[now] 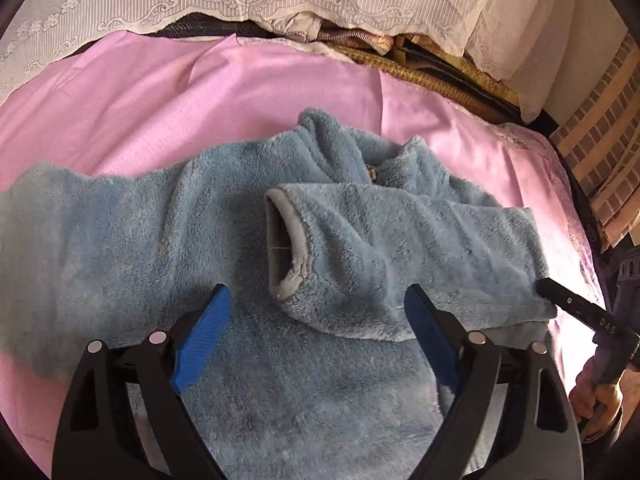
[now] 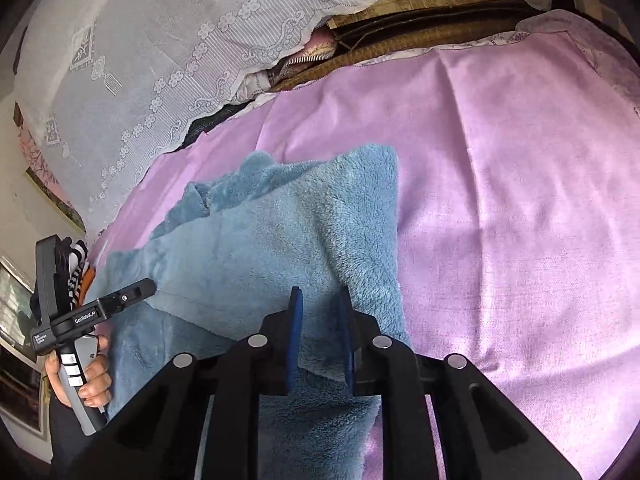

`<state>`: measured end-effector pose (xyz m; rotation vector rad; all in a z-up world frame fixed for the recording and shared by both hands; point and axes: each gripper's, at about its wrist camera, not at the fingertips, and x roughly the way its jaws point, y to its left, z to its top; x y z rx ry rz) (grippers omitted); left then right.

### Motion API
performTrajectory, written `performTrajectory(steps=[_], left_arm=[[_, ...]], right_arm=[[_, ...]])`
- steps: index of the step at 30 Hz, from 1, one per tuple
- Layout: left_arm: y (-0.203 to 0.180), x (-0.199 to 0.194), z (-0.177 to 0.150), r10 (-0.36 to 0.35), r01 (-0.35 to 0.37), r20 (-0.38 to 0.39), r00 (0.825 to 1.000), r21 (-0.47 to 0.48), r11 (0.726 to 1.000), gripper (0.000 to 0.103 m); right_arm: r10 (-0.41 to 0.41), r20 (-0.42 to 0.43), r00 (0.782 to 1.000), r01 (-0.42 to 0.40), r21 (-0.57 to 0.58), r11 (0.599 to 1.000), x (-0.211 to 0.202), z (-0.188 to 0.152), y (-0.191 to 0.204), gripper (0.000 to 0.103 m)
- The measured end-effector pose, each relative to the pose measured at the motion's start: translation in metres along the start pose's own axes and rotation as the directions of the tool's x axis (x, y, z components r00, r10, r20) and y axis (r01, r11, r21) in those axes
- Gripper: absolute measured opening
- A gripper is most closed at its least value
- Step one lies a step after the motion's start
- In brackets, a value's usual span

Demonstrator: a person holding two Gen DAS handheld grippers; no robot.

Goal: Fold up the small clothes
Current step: 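Move the left gripper to the cuff of the other sleeve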

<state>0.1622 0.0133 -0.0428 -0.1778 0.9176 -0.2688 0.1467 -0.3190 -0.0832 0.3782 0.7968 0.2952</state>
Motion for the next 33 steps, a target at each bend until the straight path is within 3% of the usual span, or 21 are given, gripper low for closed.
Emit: performTrajectory(steps=[3, 7, 10, 12, 15, 19, 21, 23, 28, 31, 33], left_arm=[[-0.013, -0.009, 0.011, -0.022, 0.022, 0.021, 1.0, 0.026, 0.999, 0.086], [-0.029, 0.017, 0.019, 0.012, -0.01, -0.025, 1.0, 0.056, 0.998, 0.087], [-0.021, 0.046, 0.011, 0.082, -0.078, -0.083, 0.993, 0.055, 0.995, 0.092], [-0.018, 0.049, 0.006, 0.068, -0.064, -0.061, 0.996, 0.07, 0.995, 0.095], [-0.02, 0.047, 0.005, 0.074, -0.07, -0.055, 0.996, 0.075, 0.995, 0.095], [-0.012, 0.026, 0.002, 0.043, -0.042, -0.033, 0.999, 0.048, 0.998, 0.095], [-0.002, 0.008, 0.003, 0.044, -0.044, -0.004, 0.999, 0.039, 0.998, 0.095], [0.017, -0.01, 0.002, 0.06, -0.06, 0.019, 0.998, 0.021, 0.998, 0.095], [0.111, -0.057, -0.01, 0.137, -0.135, 0.001, 0.991, -0.147, 0.98, 0.095], [0.181, -0.086, -0.023, 0.143, -0.14, -0.011, 0.99, -0.294, 0.946, 0.094], [0.224, -0.106, -0.035, 0.158, -0.149, -0.009, 0.987, -0.389, 0.909, 0.094]], right_arm=[[-0.04, 0.051, 0.998, 0.043, -0.062, 0.997, -0.007, 0.023, 0.015, 0.024], [-0.054, 0.021, 0.998, 0.055, -0.022, 0.998, 0.021, 0.047, 0.011, 0.026], [-0.091, -0.012, 0.996, 0.091, 0.029, 0.995, 0.047, 0.044, -0.01, 0.024], [-0.055, -0.042, 0.998, 0.058, 0.064, 0.996, 0.063, 0.036, -0.029, 0.021], [0.007, -0.03, 1.0, -0.004, 0.121, 0.993, 0.059, 0.037, -0.04, 0.02], [-0.035, 0.028, 0.999, 0.033, 0.062, 0.998, 0.037, 0.034, -0.019, 0.024], [-0.05, 0.075, 0.996, 0.051, -0.008, 0.999, 0.019, 0.033, 0.001, 0.032], [-0.055, 0.101, 0.993, 0.063, -0.077, 0.995, 0.006, 0.031, 0.023, 0.044], [-0.008, 0.083, 0.997, 0.022, -0.175, 0.984, -0.002, 0.02, 0.074, 0.045], [0.043, 0.041, 0.998, -0.031, -0.252, 0.967, 0.001, 0.011, 0.118, 0.045], [0.078, 0.005, 0.997, -0.073, -0.294, 0.953, 0.008, 0.002, 0.15, 0.045]])
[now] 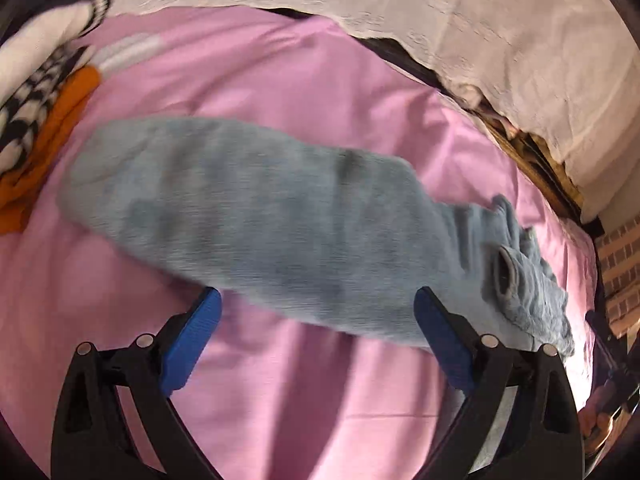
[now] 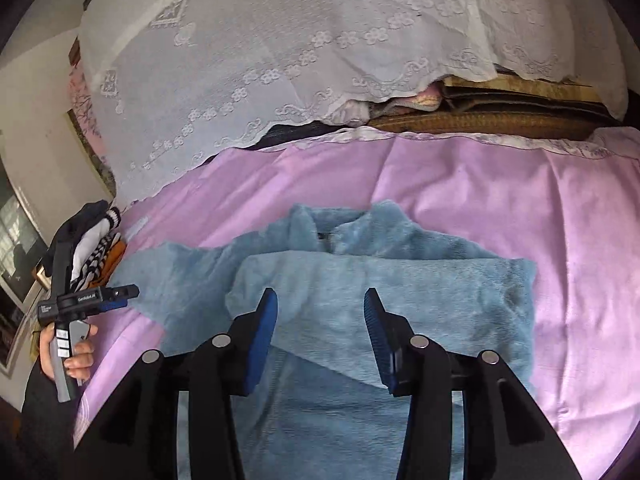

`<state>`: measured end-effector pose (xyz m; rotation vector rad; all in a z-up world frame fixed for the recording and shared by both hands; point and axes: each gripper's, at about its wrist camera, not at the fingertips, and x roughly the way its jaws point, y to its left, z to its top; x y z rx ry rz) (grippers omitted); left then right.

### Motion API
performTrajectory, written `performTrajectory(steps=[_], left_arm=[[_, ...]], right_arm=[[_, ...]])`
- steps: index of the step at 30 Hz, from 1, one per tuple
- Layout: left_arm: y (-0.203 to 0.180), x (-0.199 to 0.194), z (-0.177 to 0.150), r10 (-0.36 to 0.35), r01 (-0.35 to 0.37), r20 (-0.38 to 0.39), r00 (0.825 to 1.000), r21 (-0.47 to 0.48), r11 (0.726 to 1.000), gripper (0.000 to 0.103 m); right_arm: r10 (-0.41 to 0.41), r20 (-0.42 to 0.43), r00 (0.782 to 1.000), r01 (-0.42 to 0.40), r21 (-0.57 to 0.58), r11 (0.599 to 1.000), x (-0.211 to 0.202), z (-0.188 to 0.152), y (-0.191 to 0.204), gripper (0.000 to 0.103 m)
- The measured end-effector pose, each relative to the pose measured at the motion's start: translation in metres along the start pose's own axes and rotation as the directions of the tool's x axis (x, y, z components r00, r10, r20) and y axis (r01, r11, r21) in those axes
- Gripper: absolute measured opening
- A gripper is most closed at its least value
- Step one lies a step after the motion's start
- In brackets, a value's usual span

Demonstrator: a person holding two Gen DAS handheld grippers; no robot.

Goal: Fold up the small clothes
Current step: 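Move the left gripper to the cuff of the other sleeve, then grasp the other sleeve cuff with the left gripper and lift it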

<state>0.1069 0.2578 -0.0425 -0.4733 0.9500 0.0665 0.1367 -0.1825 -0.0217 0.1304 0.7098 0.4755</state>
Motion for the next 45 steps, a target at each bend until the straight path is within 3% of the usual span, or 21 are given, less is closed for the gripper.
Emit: performTrajectory(steps=[2, 5, 12, 14, 16, 19, 22, 27, 31, 34, 38, 41, 45], left_arm=[[0.039, -0.013, 0.003, 0.005, -0.003, 0.026, 1.0, -0.086, 0.996, 0.094], [0.077, -0.021, 0.008, -0.063, 0.068, 0.037, 0.997, -0.174, 0.982, 0.094], [0.118, -0.004, 0.029, -0.142, 0.156, 0.069, 0.987, -0.294, 0.943, 0.091], [0.12, -0.004, 0.034, -0.128, 0.151, 0.095, 0.987, -0.296, 0.943, 0.079], [0.119, -0.002, 0.037, -0.101, 0.127, 0.104, 0.989, -0.277, 0.952, 0.06], [0.118, -0.001, 0.038, -0.065, 0.089, 0.104, 0.993, -0.252, 0.964, 0.052], [0.117, -0.005, 0.04, -0.073, 0.099, 0.115, 0.991, -0.238, 0.966, 0.029], [0.103, -0.011, 0.043, -0.043, 0.067, 0.142, 0.989, -0.168, 0.984, 0.019], [0.1, -0.019, 0.044, -0.06, 0.085, 0.172, 0.983, -0.145, 0.986, 0.015], [0.096, -0.028, 0.043, -0.091, 0.115, 0.206, 0.974, -0.11, 0.987, 0.013], [0.071, -0.046, 0.036, -0.11, 0.106, 0.292, 0.95, 0.027, 0.994, 0.012], [0.042, -0.057, 0.024, -0.131, 0.08, 0.345, 0.929, 0.156, 0.984, 0.012], [0.005, -0.06, 0.005, -0.145, 0.033, 0.378, 0.915, 0.287, 0.957, 0.011]], right_arm=[[0.031, -0.031, 0.999, -0.033, -0.057, 0.998, 0.013, -0.002, 0.035, 0.046], [0.076, -0.089, 0.993, -0.087, -0.127, 0.988, 0.039, -0.009, 0.087, 0.047], [0.103, -0.177, 0.979, -0.152, -0.296, 0.943, 0.087, -0.027, 0.197, 0.047], [0.103, -0.191, 0.976, -0.16, -0.316, 0.935, 0.098, -0.028, 0.217, 0.047], [0.098, -0.202, 0.974, -0.162, -0.332, 0.929, 0.111, -0.027, 0.232, 0.047], [0.085, -0.223, 0.971, -0.165, -0.369, 0.915, 0.132, -0.029, 0.257, 0.047], [0.055, -0.241, 0.969, -0.156, -0.424, 0.892, 0.154, -0.036, 0.281, 0.047], [-0.044, -0.208, 0.977, -0.072, -0.519, 0.852, 0.183, -0.046, 0.3, 0.047], [-0.016, -0.233, 0.972, -0.101, -0.483, 0.87, 0.186, -0.042, 0.295, 0.045], [0.097, -0.267, 0.959, -0.195, -0.369, 0.909, 0.172, -0.029, 0.281, 0.052], [0.239, -0.252, 0.938, -0.286, -0.167, 0.944, 0.148, -0.004, 0.248, 0.053], [0.35, -0.243, 0.905, -0.368, -0.031, 0.929, 0.133, 0.015, 0.229, 0.053], [0.441, -0.234, 0.866, -0.436, 0.077, 0.897, 0.127, 0.036, 0.225, 0.053]])
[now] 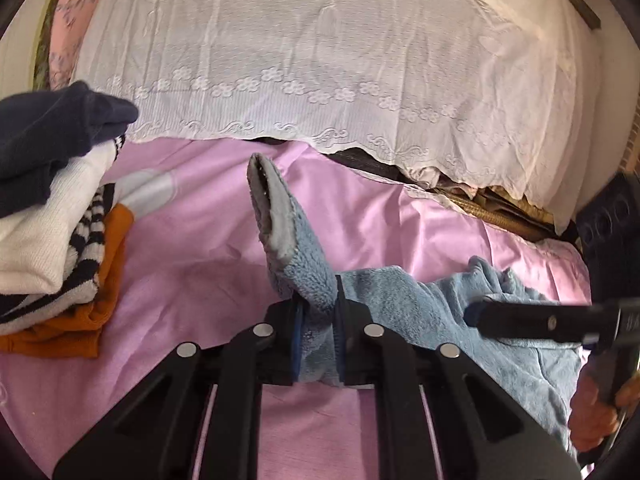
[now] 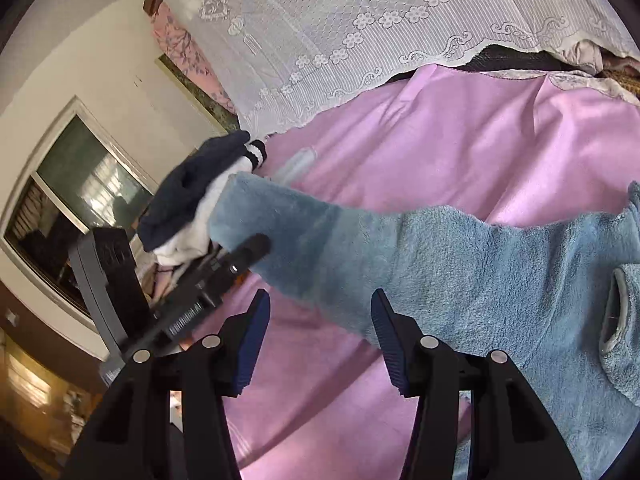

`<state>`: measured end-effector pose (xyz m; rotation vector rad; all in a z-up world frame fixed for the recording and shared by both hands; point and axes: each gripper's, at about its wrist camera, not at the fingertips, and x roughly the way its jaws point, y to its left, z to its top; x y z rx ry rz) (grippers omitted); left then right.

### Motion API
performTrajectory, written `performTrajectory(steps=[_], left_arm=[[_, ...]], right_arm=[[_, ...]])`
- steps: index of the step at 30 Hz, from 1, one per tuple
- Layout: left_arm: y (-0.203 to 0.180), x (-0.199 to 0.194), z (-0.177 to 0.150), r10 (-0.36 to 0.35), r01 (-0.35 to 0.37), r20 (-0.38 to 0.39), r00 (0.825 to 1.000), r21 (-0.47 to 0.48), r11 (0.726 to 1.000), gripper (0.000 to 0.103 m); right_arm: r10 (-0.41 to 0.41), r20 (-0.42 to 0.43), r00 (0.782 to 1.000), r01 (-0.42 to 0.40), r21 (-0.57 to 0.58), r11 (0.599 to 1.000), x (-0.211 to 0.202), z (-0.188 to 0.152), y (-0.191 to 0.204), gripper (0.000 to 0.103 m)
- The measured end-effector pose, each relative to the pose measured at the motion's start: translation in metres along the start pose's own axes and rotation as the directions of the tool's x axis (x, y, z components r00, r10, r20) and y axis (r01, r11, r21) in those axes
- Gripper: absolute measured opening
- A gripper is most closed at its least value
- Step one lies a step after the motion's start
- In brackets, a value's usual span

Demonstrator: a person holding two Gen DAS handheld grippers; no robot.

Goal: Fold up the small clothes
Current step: 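Grasp the other sleeve cuff with the left gripper and lift it, then fold the sleeve across the jacket body with the left gripper and release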

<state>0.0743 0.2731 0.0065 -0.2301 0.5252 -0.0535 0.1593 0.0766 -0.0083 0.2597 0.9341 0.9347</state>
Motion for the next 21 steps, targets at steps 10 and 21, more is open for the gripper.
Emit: performTrajectory(steps=[10, 21], left_arm=[[-0.064, 0.006, -0.018, -0.02, 0.022, -0.011, 1.0, 0.168, 0.985, 0.011], [-0.12, 0.002, -0.031, -0.003, 0.009, -0.022, 1.0, 0.284, 0.959, 0.011]], right_arm=[[0.028, 0.004, 1.0, -0.028, 0.093, 0.995, 0.004, 0.028, 0.002, 0.071], [0.074, 0.053, 0.996, -0.081, 0.153, 0.985, -0.029, 0.014, -0.041, 0.011]])
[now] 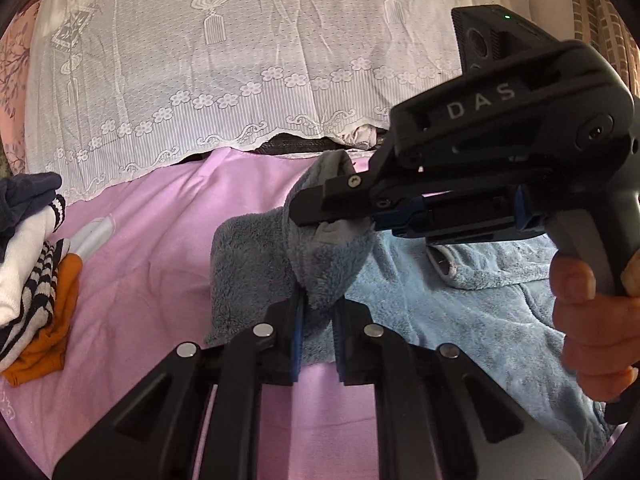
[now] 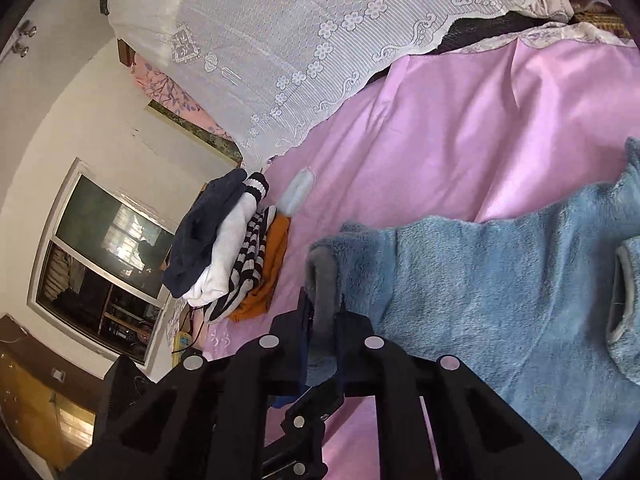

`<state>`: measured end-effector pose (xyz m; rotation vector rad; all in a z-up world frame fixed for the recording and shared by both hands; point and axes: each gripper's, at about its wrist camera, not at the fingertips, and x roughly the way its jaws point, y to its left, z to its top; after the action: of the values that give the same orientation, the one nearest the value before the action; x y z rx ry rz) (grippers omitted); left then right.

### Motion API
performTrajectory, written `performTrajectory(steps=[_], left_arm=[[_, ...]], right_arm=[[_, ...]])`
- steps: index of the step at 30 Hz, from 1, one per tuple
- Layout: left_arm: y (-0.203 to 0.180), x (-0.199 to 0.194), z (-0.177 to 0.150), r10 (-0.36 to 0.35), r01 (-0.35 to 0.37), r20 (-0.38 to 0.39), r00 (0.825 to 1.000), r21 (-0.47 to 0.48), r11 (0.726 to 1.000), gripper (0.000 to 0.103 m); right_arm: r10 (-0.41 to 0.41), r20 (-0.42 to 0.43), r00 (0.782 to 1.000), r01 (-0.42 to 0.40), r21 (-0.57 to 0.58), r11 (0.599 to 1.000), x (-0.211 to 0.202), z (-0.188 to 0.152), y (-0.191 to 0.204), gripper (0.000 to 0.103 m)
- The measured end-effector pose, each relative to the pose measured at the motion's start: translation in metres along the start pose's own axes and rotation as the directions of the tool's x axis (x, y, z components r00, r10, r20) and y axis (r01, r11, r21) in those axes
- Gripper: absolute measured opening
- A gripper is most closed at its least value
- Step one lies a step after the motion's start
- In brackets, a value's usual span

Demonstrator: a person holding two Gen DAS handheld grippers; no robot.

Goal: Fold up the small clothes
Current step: 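Fold the sleeve across the jacket body with the left gripper and release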

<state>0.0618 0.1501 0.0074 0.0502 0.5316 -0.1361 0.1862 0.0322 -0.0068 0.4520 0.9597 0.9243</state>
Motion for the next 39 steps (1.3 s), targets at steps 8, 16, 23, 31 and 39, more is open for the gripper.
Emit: performTrajectory(steps=[8, 16, 23, 31, 39], left_arm=[[-0.087, 0.002, 0.048, -0.093, 0.089, 0.038, 0.995, 0.082, 0.993, 0.011], [-0.193, 0.029, 0.057, -0.217, 0.218, -0.019, 0.976, 0.153, 0.964, 0.022], [-0.204, 0.021, 0.032, -0.241, 0.24, -0.013, 0.97, 0.151, 0.959, 0.057], [-0.118, 0.058, 0.022, -0.022, 0.019, -0.134, 0.991, -0.022, 1.0, 0.058], [-0.101, 0.1, -0.004, 0.097, -0.096, -0.27, 0.958, 0.016, 0.995, 0.058]], right_arm=[[-0.007, 0.13, 0.991, 0.01, -0.022, 1.0, -0.101, 0.016, -0.027, 0.011], [-0.095, 0.261, 0.96, 0.074, 0.088, 0.993, -0.198, 0.007, -0.109, 0.011], [-0.164, 0.287, 0.944, 0.101, 0.222, 0.97, -0.239, -0.023, -0.196, 0.011], [-0.195, 0.292, 0.937, 0.101, 0.308, 0.946, -0.252, -0.042, -0.246, 0.011], [-0.431, 0.283, 0.857, 0.334, 0.331, 0.882, -0.267, -0.06, -0.254, 0.014]])
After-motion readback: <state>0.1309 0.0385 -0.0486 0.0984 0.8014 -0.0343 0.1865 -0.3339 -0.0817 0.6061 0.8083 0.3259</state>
